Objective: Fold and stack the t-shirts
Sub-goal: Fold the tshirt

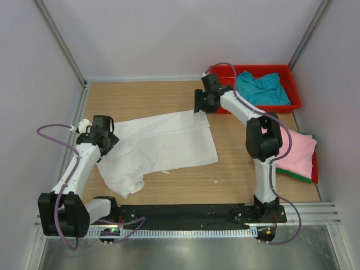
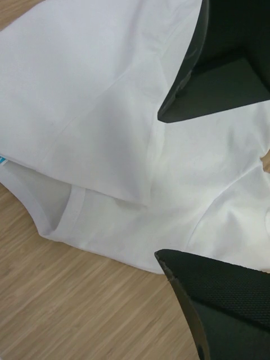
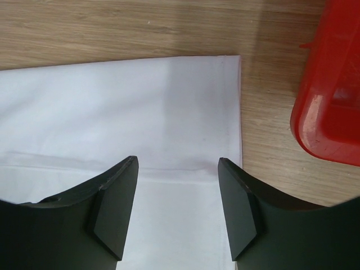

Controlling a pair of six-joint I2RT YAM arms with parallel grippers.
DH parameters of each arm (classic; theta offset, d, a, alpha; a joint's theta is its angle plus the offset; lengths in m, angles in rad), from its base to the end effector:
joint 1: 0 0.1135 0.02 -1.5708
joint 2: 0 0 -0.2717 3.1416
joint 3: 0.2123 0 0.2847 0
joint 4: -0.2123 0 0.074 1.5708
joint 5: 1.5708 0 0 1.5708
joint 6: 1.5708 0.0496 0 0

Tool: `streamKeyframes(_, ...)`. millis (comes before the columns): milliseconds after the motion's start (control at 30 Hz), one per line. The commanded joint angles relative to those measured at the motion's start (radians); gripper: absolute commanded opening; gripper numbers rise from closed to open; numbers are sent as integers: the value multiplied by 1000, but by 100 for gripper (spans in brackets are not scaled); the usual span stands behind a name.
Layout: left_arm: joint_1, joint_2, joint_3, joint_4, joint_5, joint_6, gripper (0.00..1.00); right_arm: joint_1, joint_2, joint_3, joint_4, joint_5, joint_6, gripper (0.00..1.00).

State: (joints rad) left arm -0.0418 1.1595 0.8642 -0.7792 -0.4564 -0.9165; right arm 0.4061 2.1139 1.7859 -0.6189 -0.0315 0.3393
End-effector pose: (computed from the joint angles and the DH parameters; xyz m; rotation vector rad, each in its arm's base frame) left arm 0.2522 0.0113 0.2347 -1.1873 2.1935 0.2223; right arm 0.4729 0.2050 0.2129 -0.0981 2.5492 0.3370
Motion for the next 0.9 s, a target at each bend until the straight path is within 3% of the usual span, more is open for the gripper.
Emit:
streamKeyframes(0, -3, -32, 7, -51, -56, -36, 100, 11, -35, 29, 1, -19, 0, 66)
streamKeyframes(133, 0, -38, 65, -40, -68, -16, 100, 19, -29, 62, -19, -28, -16, 69)
streamKeyframes(267, 37, 29, 168, 4, 7, 42, 100, 34, -29, 84, -7, -39, -29, 70)
streamKeyframes(300, 86, 54, 189, 9, 27, 63, 100, 37, -26, 84, 1, -41, -25, 70)
streamKeyframes(433, 141, 189, 274, 61, 88, 99, 90, 37, 18, 127, 19, 2, 30, 67)
streamKeyframes(533, 172, 294, 320, 104, 139, 97, 69, 39, 57, 153, 70, 24, 72, 49)
streamKeyframes(567, 178, 322, 335, 129, 153, 94, 61, 40, 67, 162, 80, 27, 76, 37)
streamKeyframes(600, 186, 382, 343, 139, 179, 97, 42, 40, 81, 171, 87, 62, 81, 30)
streamKeyframes(667, 192, 443, 372, 144, 180, 99, 21, 46, 121, 197, 88, 97, 83, 10)
streamKeyframes(700, 194, 489, 378, 152, 180, 100, 0, 48, 133, 204, 88, 104, 81, 7)
streamKeyframes(867, 201, 585, 386, 248, 167, 107, 0, 48, 202, 205, 91, 143, 70, 2)
